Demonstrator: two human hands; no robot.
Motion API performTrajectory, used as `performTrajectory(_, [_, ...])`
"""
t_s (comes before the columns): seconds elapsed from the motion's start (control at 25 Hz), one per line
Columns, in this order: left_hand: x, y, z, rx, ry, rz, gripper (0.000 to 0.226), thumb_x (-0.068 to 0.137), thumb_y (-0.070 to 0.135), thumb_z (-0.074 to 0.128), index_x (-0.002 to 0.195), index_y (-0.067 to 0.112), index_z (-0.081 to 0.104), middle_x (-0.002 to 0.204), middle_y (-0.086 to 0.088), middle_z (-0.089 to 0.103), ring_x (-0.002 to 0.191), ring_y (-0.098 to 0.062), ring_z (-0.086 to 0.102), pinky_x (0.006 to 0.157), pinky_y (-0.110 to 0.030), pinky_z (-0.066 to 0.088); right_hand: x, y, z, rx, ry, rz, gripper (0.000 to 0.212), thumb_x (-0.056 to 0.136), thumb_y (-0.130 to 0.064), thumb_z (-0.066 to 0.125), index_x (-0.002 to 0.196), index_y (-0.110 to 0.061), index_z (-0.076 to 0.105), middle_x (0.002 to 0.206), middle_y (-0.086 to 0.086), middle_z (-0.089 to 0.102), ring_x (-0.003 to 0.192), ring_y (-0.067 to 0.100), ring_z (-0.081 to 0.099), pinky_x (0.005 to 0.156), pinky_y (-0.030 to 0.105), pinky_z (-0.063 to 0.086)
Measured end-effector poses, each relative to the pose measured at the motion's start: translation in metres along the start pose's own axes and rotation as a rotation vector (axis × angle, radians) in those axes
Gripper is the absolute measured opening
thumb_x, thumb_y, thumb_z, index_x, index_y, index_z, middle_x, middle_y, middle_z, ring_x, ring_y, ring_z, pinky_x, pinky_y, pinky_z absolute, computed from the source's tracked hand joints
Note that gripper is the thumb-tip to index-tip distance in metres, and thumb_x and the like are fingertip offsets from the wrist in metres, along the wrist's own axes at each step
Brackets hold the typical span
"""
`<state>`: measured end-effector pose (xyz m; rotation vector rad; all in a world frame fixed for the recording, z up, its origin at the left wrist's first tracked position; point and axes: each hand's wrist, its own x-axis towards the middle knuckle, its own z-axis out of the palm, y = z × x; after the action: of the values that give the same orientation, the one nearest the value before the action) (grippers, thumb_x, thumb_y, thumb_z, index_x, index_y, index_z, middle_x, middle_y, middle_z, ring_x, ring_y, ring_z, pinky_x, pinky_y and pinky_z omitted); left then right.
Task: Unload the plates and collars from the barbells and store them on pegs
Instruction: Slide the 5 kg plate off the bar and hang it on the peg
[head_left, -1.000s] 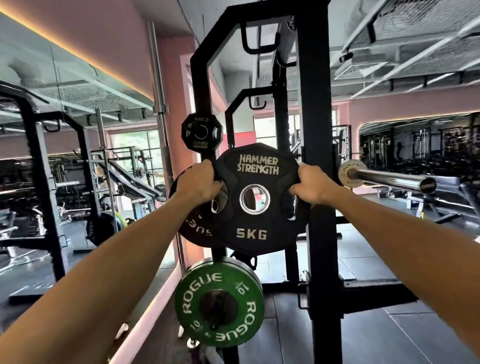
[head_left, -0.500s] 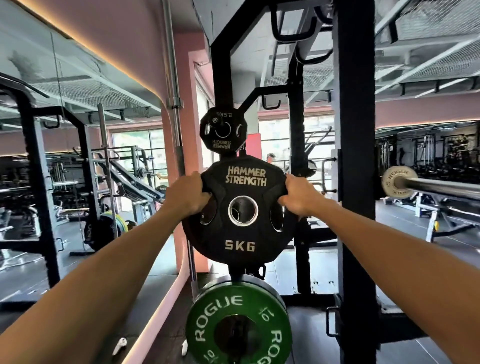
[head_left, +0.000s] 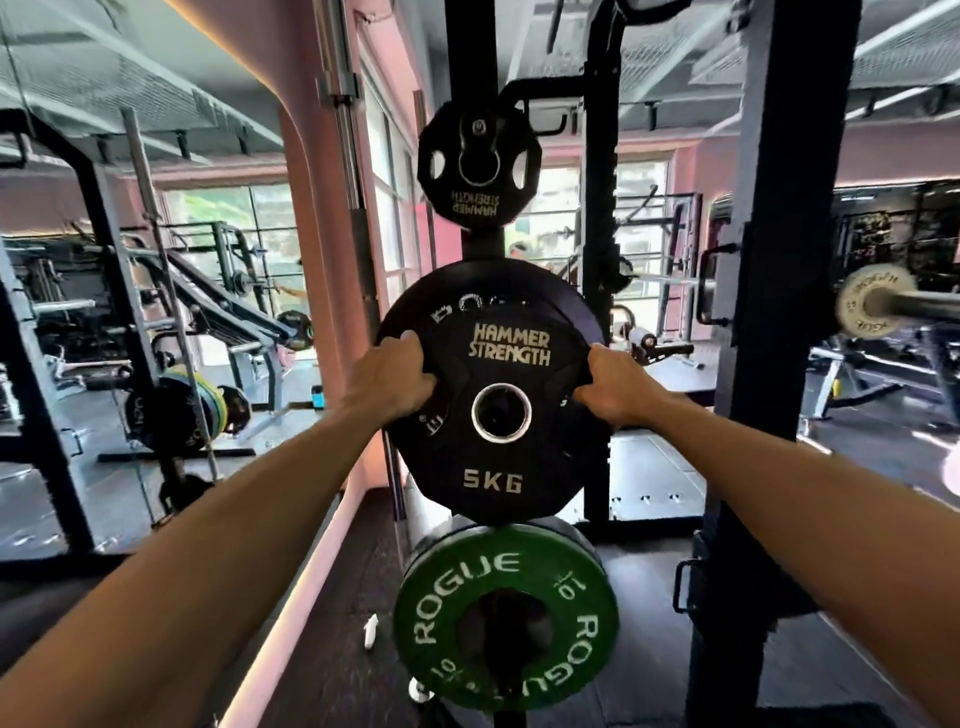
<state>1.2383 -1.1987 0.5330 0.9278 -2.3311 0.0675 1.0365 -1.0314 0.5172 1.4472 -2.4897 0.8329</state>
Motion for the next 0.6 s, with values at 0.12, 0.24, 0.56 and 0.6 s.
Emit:
performTrajectory(0.12, [0.017, -0.01, 0.019, 0.007, -0.011, -0.002, 0.026, 0.085, 0.023, 0.06, 0.095, 0.008, 0.042, 0.102, -0.022, 0.062, 0.096, -0.044, 0.061, 0.068, -0.036, 0.038, 0.024, 0.002, 0.018, 0.0, -0.002, 0.013, 0.021, 0.079, -0.016, 0.062, 0.089, -0.01, 0.043, 0.106, 0.02, 0.06, 0.099, 0.038, 0.059, 0.078, 0.041, 0.048])
performTrajectory(0.24, [0.027, -0.021, 0.042, 0.007, -0.055, -0.048, 0.028, 0.086, 0.022, 0.059, 0.104, 0.004, 0.047, 0.105, -0.02, 0.062, 0.099, -0.042, 0.06, 0.07, -0.037, 0.038, 0.042, 0.008, 0.035, -0.013, -0.027, 0.028, 0.025, 0.079, -0.018, 0.063, 0.091, -0.01, 0.042, 0.105, 0.018, 0.059, 0.098, 0.038, 0.058, 0.075, 0.041, 0.047])
performTrajectory(0.56, [0.052, -0.03, 0.09, 0.0, -0.073, -0.077, 0.04, 0.085, 0.019, 0.057, 0.119, 0.0, 0.047, 0.108, -0.022, 0.063, 0.101, -0.044, 0.06, 0.078, -0.043, 0.047, 0.078, 0.028, 0.065, -0.058, -0.057, 0.046, 0.027, 0.08, -0.018, 0.063, 0.089, -0.01, 0.039, 0.093, 0.012, 0.051, 0.094, 0.039, 0.058, 0.07, 0.037, 0.042])
performTrajectory(0.6, [0.054, -0.03, 0.092, 0.005, -0.056, -0.067, 0.038, 0.085, 0.019, 0.057, 0.116, 0.0, 0.048, 0.106, -0.022, 0.064, 0.1, -0.045, 0.061, 0.075, -0.042, 0.046, 0.08, 0.029, 0.066, -0.054, -0.048, 0.043, 0.027, 0.08, -0.018, 0.063, 0.089, -0.01, 0.039, 0.092, 0.011, 0.051, 0.093, 0.039, 0.057, 0.07, 0.037, 0.042])
